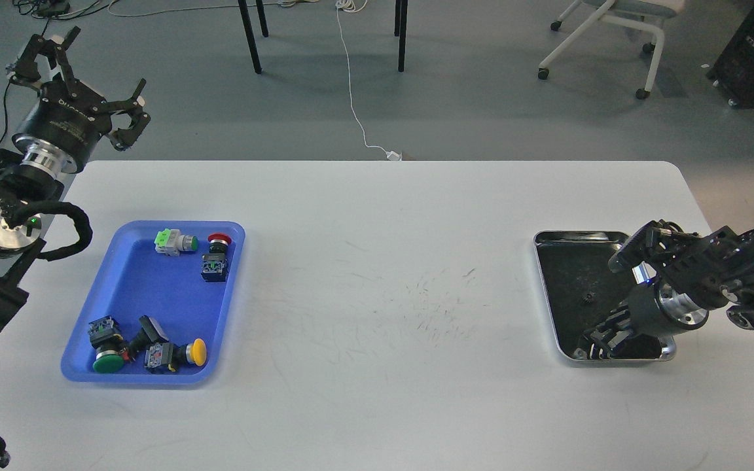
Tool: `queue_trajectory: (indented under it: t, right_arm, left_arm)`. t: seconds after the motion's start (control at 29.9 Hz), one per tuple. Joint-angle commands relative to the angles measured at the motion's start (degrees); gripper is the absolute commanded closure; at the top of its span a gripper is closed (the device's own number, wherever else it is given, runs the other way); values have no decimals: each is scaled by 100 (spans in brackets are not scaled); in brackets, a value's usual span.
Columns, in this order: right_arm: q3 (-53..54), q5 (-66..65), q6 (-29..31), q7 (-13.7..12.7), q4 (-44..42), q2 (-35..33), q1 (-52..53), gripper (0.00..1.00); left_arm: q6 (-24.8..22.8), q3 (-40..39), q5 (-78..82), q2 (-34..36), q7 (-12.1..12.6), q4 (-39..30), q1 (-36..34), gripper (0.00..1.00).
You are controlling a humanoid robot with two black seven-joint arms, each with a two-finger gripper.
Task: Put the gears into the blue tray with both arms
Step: 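Grasp a small black part in the metal tray with the right gripper, then carry the black part with the right gripper toward the table center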
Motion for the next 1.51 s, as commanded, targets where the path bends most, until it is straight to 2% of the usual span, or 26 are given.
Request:
queue_trajectory:
  t: [0.0, 0.2, 0.27, 0.43, 0.54, 0.67, 0.97, 1.14, 1.3, 1.47]
  right_arm:
    - [29, 24, 2, 5, 171, -71, 422, 85]
    - [389, 146, -24, 22, 1040, 112, 1398, 85]
    - [521, 234, -146, 75, 1279, 428, 1610, 85]
    - [662, 1147, -647, 145, 1271, 1526, 1602, 84]
    - [680, 1526, -902, 172, 869, 2238, 1269, 84]
    - [724, 1623, -991, 172, 33, 2776, 636, 84]
    - [821, 1729, -956, 172, -601, 2847, -41, 82]
    - [821, 1729, -956, 154, -619, 2847, -95, 74]
    - [838, 1737, -973, 136, -654, 2847, -95, 61]
    - [917, 1764, -973, 145, -742, 2847, -165, 38]
  left_arm:
    - [1, -1, 0, 28, 1, 15, -10, 2]
    - [1, 8, 0, 45, 1, 15, -10, 2]
    - [1, 17, 0, 45, 1, 15, -19, 2]
    - [1, 17, 0, 45, 10, 15, -28, 2]
    - [1, 25, 0, 63, 19, 15, -37, 2]
    - [1, 25, 0, 168, 10, 14, -19, 2]
    - [9, 25, 0, 151, 10, 15, -1, 2]
    - [18, 34, 0, 133, 10, 6, 7, 2]
    - [45, 69, 18, 151, 27, 15, 7, 2]
    - [18, 341, 18, 160, 19, -81, 16, 2]
